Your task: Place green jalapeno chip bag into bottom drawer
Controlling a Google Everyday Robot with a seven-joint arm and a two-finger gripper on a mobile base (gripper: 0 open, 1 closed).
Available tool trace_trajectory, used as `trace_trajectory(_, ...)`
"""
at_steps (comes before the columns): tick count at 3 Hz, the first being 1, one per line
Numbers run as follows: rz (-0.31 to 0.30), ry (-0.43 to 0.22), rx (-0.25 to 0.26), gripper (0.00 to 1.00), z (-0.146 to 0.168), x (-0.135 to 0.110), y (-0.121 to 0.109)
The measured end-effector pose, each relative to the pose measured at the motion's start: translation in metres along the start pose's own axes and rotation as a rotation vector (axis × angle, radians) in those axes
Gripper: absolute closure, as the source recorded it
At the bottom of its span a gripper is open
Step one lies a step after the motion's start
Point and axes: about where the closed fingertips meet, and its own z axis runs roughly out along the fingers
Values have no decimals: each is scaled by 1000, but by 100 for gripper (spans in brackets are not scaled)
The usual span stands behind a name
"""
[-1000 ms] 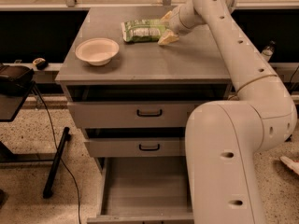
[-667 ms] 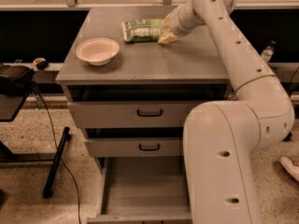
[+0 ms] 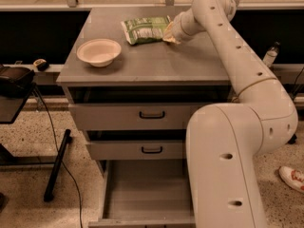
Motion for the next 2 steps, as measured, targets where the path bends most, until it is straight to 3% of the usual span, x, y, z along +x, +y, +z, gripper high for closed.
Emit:
trace_trajectory(1,0,0,0,100,-3,-2,-3)
trace_trajectory(2,-21,-64,79,100,-41,-11,-23)
